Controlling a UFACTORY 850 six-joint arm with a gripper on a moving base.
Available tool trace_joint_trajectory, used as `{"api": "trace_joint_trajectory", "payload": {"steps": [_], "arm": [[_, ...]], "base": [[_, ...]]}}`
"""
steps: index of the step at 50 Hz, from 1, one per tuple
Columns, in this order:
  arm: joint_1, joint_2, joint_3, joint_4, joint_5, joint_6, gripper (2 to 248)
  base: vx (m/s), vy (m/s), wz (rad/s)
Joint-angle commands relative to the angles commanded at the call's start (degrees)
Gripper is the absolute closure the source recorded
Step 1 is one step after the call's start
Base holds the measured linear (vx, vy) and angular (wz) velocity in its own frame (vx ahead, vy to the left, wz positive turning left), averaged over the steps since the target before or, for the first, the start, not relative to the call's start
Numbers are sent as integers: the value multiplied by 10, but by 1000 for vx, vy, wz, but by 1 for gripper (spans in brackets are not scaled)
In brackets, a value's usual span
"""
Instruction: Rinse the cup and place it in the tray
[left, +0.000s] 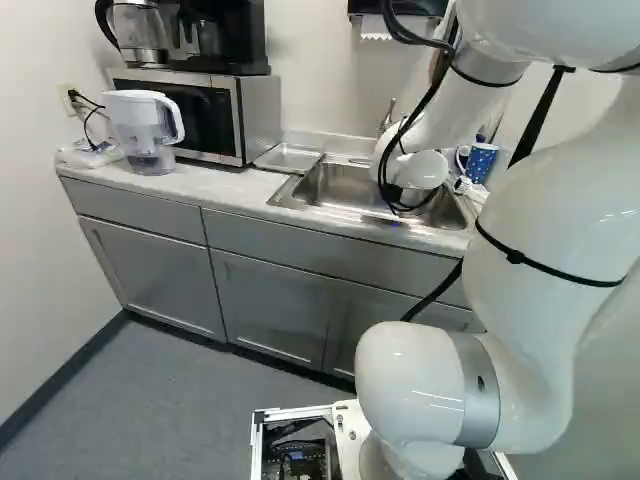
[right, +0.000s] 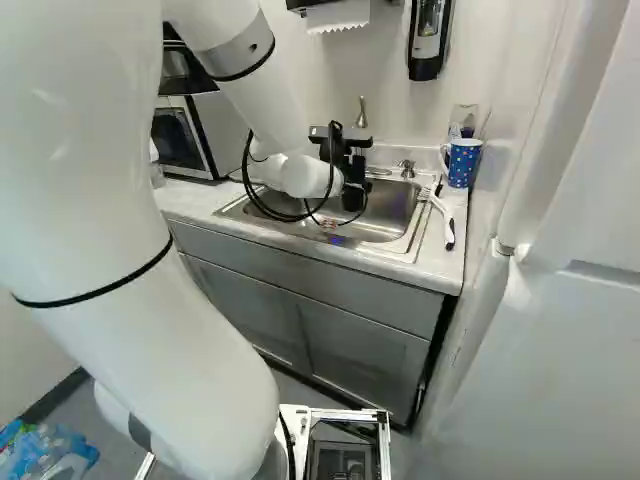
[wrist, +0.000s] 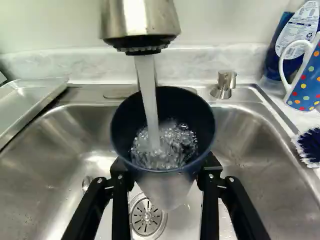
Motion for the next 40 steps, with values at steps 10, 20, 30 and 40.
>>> {"api": "trace_joint_trajectory", "payload": {"steps": [10, 20, 30, 40], "arm": [[0, 0, 0, 0, 0, 0, 124], [0, 0, 0, 0, 0, 0, 124], [0, 0, 0, 0, 0, 0, 124], [0, 0, 0, 0, 0, 0, 124]], "base": [[0, 0, 0], [0, 0, 0], [0, 0, 0], [0, 0, 0]]}}
